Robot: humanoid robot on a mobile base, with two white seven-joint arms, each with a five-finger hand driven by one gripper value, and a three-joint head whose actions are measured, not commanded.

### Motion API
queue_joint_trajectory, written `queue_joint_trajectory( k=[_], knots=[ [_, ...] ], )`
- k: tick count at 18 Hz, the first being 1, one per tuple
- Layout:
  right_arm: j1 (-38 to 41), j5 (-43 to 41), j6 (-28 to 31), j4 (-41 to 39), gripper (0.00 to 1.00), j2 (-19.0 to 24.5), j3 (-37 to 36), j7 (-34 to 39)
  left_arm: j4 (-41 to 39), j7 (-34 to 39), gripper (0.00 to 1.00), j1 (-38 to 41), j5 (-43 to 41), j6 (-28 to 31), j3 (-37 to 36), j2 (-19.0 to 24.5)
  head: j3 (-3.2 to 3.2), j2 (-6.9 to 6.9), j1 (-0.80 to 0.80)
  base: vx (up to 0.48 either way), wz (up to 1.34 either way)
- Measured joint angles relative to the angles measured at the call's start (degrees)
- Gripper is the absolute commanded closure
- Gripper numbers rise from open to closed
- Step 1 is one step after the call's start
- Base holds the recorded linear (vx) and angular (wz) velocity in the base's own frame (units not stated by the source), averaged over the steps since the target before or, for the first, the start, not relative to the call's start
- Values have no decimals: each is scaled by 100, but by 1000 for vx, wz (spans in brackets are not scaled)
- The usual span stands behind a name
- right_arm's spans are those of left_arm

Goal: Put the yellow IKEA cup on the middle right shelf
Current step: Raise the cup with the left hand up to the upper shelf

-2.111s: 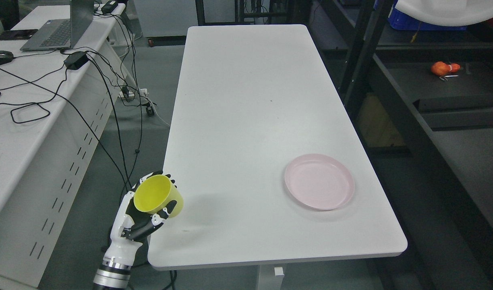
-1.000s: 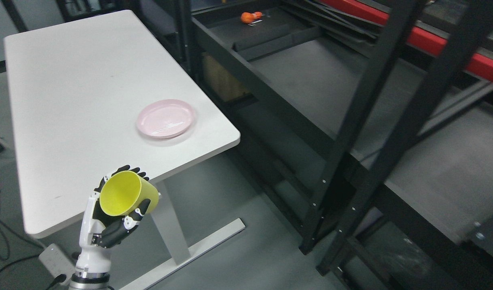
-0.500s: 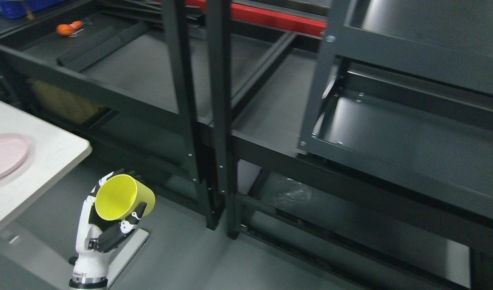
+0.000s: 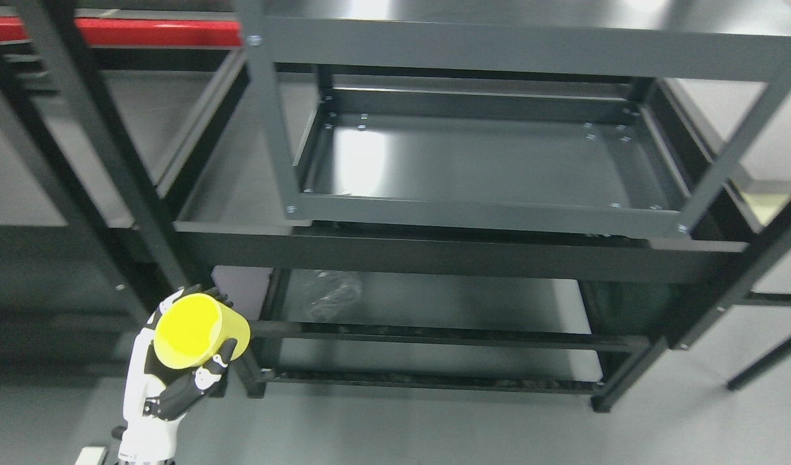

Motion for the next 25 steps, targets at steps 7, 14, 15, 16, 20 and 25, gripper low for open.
queue_joint_trajectory(
  k=[7, 14, 15, 16, 20, 25],
  knots=[
    [-5, 0, 0, 0, 1, 0, 0, 34, 25, -26, 100, 139, 15, -565, -310, 96, 0, 0, 0, 55, -213],
    [-4, 0, 0, 0, 1, 0, 0, 37, -6, -30, 100, -85, -155, -822, -1342, 114, 0, 0, 0, 101, -65],
    [-4, 0, 0, 0, 1, 0, 0, 37, -11, -30, 100, -229, -209, -811, -1468, 98, 0, 0, 0, 157, 129],
    [-5, 0, 0, 0, 1, 0, 0, 37, -10, -13, 100, -346, -256, -722, -1602, 82, 0, 0, 0, 157, 129],
    [-5, 0, -1, -1, 1, 0, 0, 41, -16, 22, 99, -1021, -369, -231, -2050, 38, 0, -1, 0, 184, 221],
    [-4, 0, -15, -1, 1, 0, 0, 41, -101, 68, 100, -1829, -416, 27, -2552, 6, 0, -2, 0, 110, 196]
  ],
)
